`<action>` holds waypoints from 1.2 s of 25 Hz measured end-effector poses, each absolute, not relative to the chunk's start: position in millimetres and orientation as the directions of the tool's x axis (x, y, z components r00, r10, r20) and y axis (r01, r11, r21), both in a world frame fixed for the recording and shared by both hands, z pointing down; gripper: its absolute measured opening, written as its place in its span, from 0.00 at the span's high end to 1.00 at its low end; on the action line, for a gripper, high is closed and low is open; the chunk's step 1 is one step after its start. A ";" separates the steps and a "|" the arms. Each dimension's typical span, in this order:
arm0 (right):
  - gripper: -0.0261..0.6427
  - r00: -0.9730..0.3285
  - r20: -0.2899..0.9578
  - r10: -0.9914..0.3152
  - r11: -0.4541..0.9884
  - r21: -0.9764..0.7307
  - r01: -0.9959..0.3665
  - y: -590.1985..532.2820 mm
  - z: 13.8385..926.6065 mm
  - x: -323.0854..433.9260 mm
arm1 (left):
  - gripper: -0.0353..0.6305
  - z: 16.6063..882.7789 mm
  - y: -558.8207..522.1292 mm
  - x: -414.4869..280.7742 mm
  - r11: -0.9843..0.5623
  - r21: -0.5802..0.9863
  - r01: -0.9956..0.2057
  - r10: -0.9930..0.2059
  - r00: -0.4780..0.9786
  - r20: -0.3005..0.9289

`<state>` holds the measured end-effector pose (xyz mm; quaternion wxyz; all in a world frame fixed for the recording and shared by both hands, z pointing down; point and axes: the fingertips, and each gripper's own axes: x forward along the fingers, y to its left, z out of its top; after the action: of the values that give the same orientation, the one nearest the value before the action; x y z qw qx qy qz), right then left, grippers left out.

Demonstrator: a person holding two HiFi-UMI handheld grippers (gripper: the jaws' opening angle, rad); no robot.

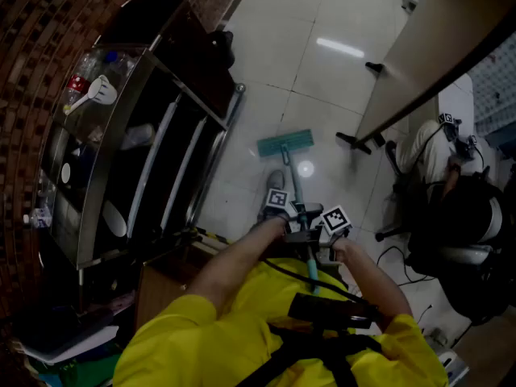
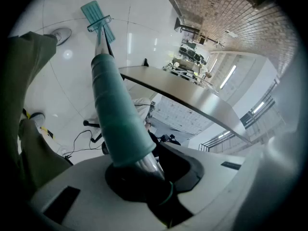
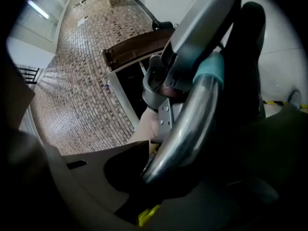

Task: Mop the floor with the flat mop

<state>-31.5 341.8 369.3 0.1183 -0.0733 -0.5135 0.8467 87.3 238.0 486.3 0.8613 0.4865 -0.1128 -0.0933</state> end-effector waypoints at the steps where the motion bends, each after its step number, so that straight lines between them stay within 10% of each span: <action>1: 0.84 -0.961 -0.011 0.275 -0.445 -0.888 -0.117 324.1 378.3 -40.4 | 0.84 495.6 221.1 79.6 0.504 0.863 0.041 -0.255 0.962 0.103; 11: 0.85 -0.931 0.083 0.355 -0.205 -0.965 -0.164 200.7 526.3 -64.4 | 0.83 618.3 80.2 48.1 0.328 0.945 -0.004 -0.233 0.969 0.085; 30: 0.87 -0.963 0.021 0.267 -0.205 -0.976 -0.079 176.7 652.1 -79.7 | 0.84 742.6 68.3 50.1 0.374 0.923 -0.085 -0.135 0.980 0.145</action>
<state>-79.7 176.7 652.1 0.1119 -0.0760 -0.6204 0.7726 50.1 68.3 742.6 0.8231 0.5592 -0.0982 -0.0152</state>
